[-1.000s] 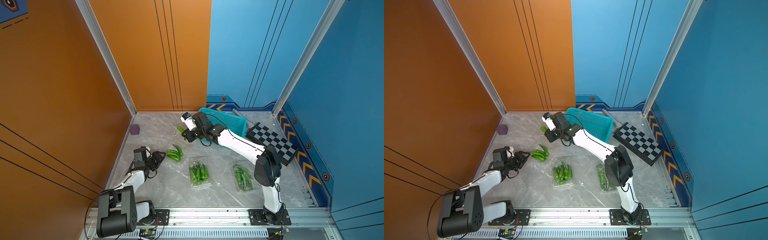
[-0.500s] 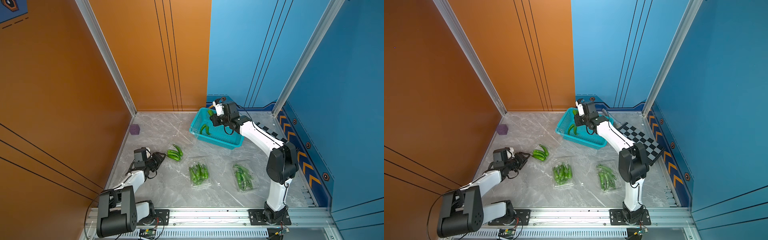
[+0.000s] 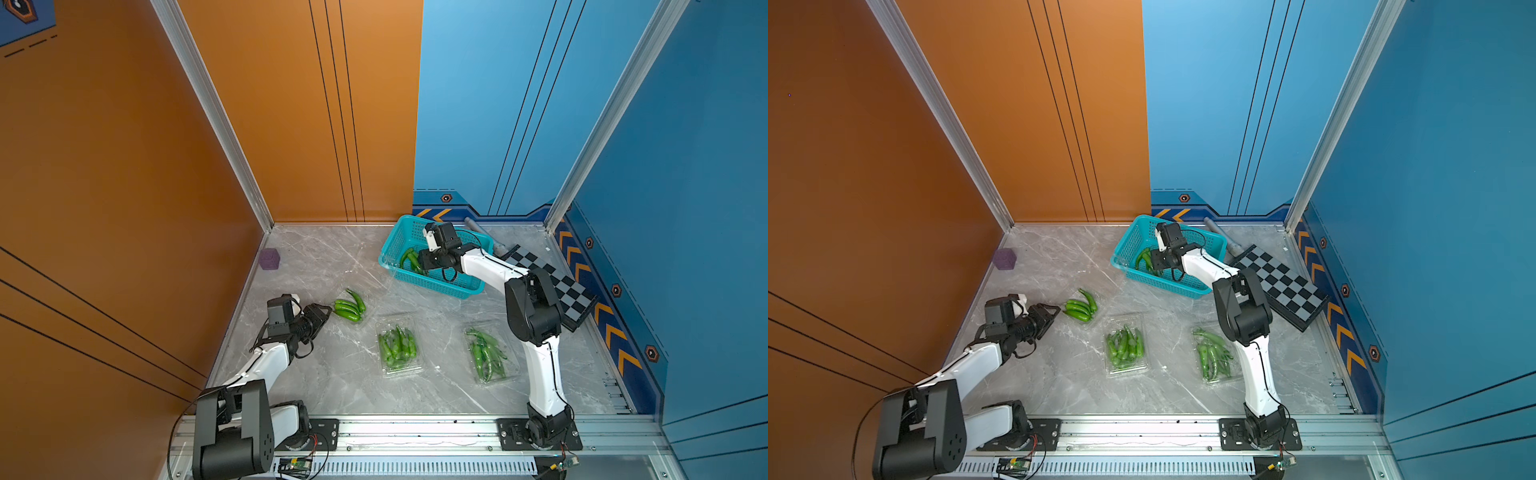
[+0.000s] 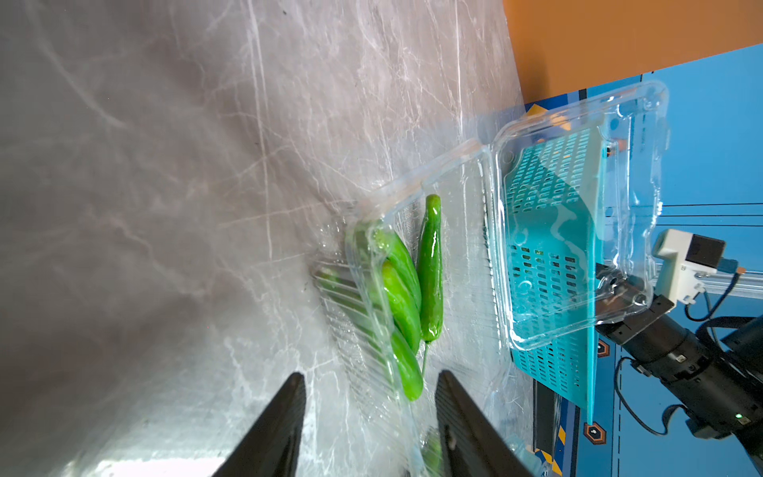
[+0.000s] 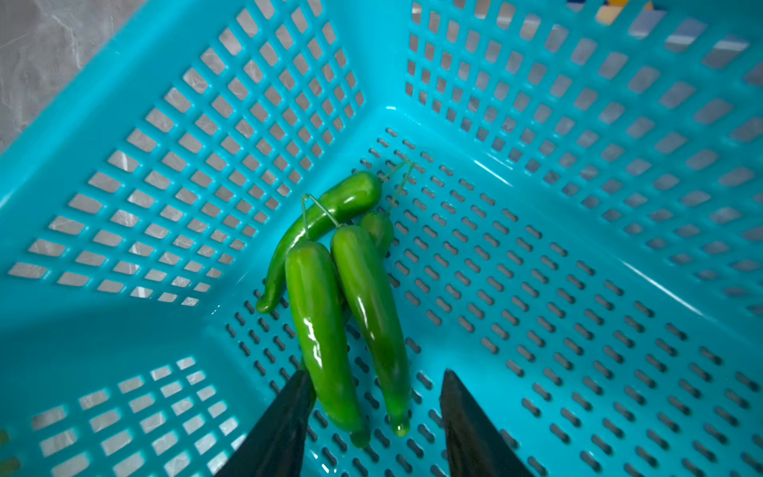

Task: Take small green peppers out of containers
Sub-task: Place the green pepper in the basket, then pick up the green pepper from the packing box.

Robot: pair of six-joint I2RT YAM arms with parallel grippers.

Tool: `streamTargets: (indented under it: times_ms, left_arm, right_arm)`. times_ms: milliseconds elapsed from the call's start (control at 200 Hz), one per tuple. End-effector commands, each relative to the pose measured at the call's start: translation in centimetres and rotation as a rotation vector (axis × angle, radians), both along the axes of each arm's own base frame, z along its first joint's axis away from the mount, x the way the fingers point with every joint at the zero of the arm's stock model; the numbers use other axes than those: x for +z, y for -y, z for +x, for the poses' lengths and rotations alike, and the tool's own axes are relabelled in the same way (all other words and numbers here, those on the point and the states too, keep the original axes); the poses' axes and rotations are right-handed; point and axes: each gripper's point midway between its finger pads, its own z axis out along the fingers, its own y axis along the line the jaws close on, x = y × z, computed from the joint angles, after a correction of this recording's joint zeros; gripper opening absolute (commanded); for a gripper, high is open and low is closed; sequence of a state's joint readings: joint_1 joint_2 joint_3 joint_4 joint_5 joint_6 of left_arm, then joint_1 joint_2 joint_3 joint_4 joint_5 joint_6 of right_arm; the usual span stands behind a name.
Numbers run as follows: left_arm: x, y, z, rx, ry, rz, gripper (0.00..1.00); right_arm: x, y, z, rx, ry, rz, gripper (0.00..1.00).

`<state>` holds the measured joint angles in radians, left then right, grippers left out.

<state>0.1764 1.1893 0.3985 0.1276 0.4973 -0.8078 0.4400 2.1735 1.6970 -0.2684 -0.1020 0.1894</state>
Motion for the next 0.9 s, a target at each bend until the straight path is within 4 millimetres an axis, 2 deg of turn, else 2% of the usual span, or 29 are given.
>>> streamTargets:
  times_ms: [0,75,170,300,430,500,535,540,576,611,626,656,666,686,821,896]
  left_arm:
    - [-0.3,-0.3,-0.5,0.002,-0.017,0.028,0.54]
    - [-0.4,-0.3,-0.6,0.002,-0.020,0.029,0.53]
    - [-0.4,-0.3,-0.6,0.003,-0.018,0.029,0.54]
    - [-0.2,-0.3,-0.6,0.003,-0.014,0.029,0.54]
    - [-0.1,-0.3,-0.7,0.002,-0.015,0.029,0.54]
    - [-0.1,-0.3,-0.7,0.002,-0.014,0.030,0.54]
    - [-0.1,-0.3,-0.7,0.002,-0.014,0.029,0.54]
    - [-0.1,-0.3,-0.7,0.001,-0.013,0.029,0.54]
    - [0.0,-0.3,-0.6,0.000,-0.011,0.029,0.54]
    - [0.1,-0.2,-0.6,-0.003,-0.009,0.028,0.54]
    - [0.1,-0.2,-0.6,-0.003,-0.010,0.028,0.54]
    - [0.1,-0.2,-0.6,-0.002,-0.008,0.027,0.54]
    - [0.1,-0.2,-0.6,-0.003,-0.009,0.028,0.54]
    - [0.1,-0.2,-0.6,-0.003,-0.007,0.028,0.54]
    - [0.2,-0.2,-0.6,-0.006,-0.002,0.030,0.56]
    - [0.2,-0.1,-0.7,-0.009,-0.003,0.029,0.56]
  right_arm:
    - [6.7,-0.1,0.0,-0.005,0.141,0.000,0.64]
    - [9.3,-1.0,-1.3,0.032,0.188,0.014,0.67]
    - [11.6,-3.3,-3.5,0.121,0.228,0.034,0.66]
    - [12.6,-7.4,-6.5,0.238,0.199,0.105,0.66]
    - [11.4,-12.2,-9.4,0.369,0.126,0.182,0.58]
    - [10.1,-14.4,-10.7,0.424,0.089,0.182,0.59]
    - [9.6,-14.8,-10.7,0.435,0.076,0.179,0.60]
    - [9.5,-15.8,-11.6,0.459,0.070,0.181,0.60]
    - [9.0,-16.9,-12.4,0.487,0.055,0.180,0.59]
    - [9.1,-17.6,-13.0,0.506,0.054,0.180,0.59]
    - [7.7,-18.0,-13.2,0.512,0.028,0.166,0.59]
    - [6.6,-18.3,-13.7,0.516,0.005,0.152,0.59]
    - [7.2,-18.8,-13.5,0.518,0.016,0.159,0.58]
    - [7.2,-19.1,-13.6,0.519,0.009,0.159,0.58]
    - [5.2,-20.9,-15.3,0.519,-0.060,0.156,0.57]
    - [3.8,-21.3,-15.5,0.505,-0.095,0.139,0.57]
